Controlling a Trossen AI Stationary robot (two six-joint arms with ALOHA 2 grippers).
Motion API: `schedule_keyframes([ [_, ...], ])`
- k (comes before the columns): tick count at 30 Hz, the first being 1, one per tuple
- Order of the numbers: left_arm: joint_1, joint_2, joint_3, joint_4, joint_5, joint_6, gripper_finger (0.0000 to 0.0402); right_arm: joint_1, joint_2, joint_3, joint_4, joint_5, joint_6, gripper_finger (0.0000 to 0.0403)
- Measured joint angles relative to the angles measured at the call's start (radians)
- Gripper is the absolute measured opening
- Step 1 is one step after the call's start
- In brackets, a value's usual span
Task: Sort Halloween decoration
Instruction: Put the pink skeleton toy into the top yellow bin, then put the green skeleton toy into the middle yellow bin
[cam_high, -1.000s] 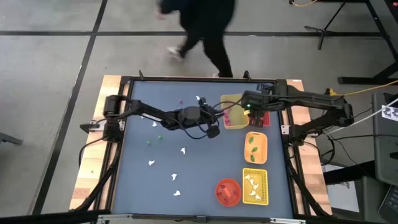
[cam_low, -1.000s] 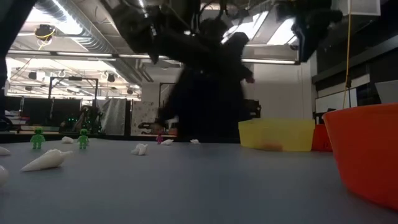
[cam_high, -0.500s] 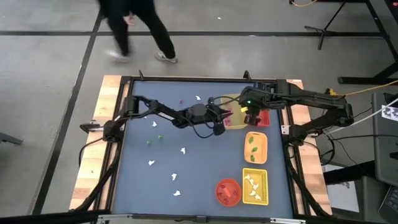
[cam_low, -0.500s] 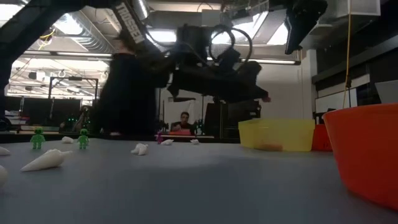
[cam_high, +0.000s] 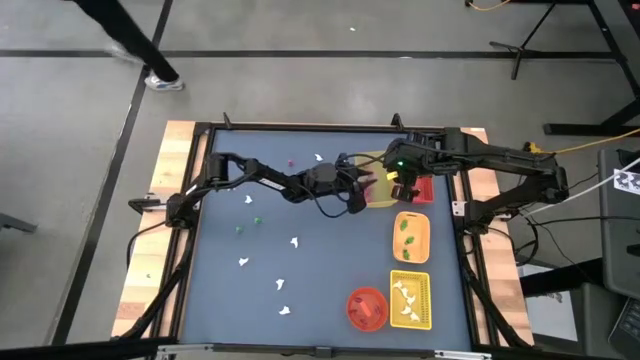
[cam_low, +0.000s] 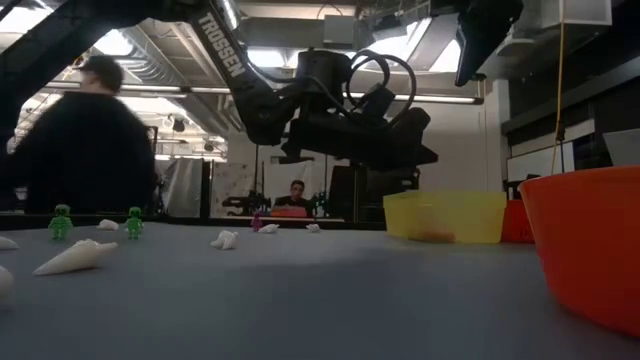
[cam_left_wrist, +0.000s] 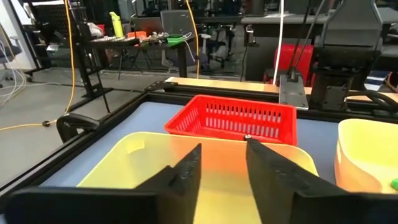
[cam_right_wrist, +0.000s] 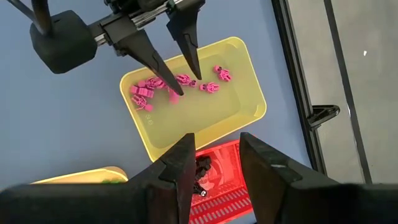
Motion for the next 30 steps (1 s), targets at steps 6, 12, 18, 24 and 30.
schedule_keyframes([
  [6,0.0,0.0,0.0,-0.017,0.0,-0.001,0.0162,0.0,0.0,0.0,0.0,0.0,0.0,0.0124],
  [12,0.0,0.0,-0.001,-0.034,0.0,-0.001,0.0176,0.0,0.0,0.0,0.0,0.0,0.0,0.0124],
  [18,0.0,0.0,-0.001,-0.033,-0.033,0.002,0.0175,0.0,0.0,0.0,0.0,0.0,0.0,0.0124],
  [24,-0.005,0.0,-0.001,-0.034,-0.052,0.002,0.0174,0.0,0.0,0.0,0.0,0.0,0.0,0.0124],
  [30,-0.027,-0.057,-0.002,-0.146,-0.052,0.003,0.0174,0.0,0.0,0.0,-0.001,0.0,0.0,0.0124],
])
